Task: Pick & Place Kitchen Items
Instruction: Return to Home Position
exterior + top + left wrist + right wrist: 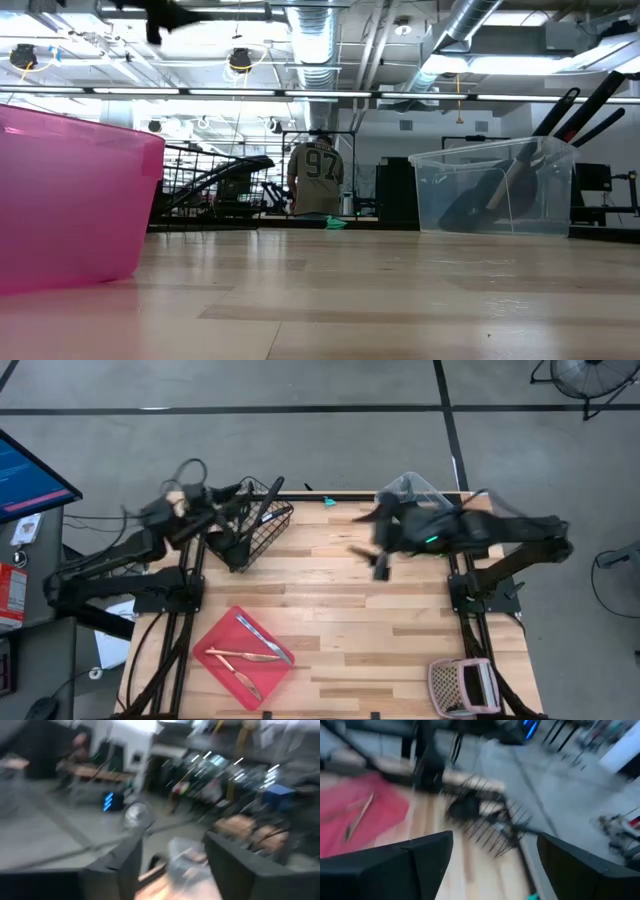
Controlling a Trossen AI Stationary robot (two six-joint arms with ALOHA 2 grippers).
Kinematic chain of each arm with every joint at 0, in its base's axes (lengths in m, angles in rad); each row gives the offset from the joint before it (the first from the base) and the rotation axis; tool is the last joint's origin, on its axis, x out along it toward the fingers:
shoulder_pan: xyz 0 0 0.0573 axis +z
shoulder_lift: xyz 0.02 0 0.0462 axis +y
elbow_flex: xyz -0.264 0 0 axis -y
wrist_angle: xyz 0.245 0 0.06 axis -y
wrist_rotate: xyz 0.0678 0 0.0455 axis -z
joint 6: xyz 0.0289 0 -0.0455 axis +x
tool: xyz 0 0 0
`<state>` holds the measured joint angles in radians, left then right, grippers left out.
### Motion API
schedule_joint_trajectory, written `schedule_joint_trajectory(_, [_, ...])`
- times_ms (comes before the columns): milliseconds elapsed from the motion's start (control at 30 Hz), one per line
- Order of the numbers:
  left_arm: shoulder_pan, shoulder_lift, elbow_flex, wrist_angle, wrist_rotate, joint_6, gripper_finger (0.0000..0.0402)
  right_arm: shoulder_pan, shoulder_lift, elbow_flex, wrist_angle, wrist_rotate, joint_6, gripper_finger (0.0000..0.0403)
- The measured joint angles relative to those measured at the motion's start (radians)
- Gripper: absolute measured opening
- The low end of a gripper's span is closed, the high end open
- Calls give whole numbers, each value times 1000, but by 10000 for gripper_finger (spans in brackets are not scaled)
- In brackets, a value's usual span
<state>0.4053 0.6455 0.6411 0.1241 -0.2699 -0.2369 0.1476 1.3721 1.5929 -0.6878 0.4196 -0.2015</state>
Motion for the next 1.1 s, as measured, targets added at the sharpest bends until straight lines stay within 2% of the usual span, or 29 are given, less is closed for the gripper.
schedule_joint_trajectory(133, [0,-104,0,48,73,50,104,-21,-149,1,15,1,-18,267])
schedule_joint_trajectory(233, [0,-170,0,52,121,80,28,-28,-260,1,6,1,-19,222])
schedule_joint_trajectory(267, [0,-186,0,52,136,86,15,-26,-296,0,-7,1,-19,200])
schedule_joint_trajectory(367, [0,-220,0,52,195,95,8,-19,-395,-41,-8,1,-18,111])
schedule_joint_trajectory(433, [0,-233,0,52,235,95,3,-11,-465,-103,-2,1,-14,40])
schedule_joint_trajectory(467, [0,-236,0,52,254,95,3,-8,-497,-143,12,1,-11,21])
schedule_joint_trajectory(633, [0,-240,0,51,351,98,2,-5,-633,-391,194,0,16,5])
schedule_joint_trajectory(733, [0,-240,0,50,376,98,2,-5,-734,-544,356,0,18,4])
schedule_joint_trajectory(900, [0,-241,-15,44,375,100,2,-5,-876,-795,606,0,11,2])
schedule_joint_trajectory(1100, [0,-250,-127,89,309,92,2,-5,-988,-1017,839,0,26,1])
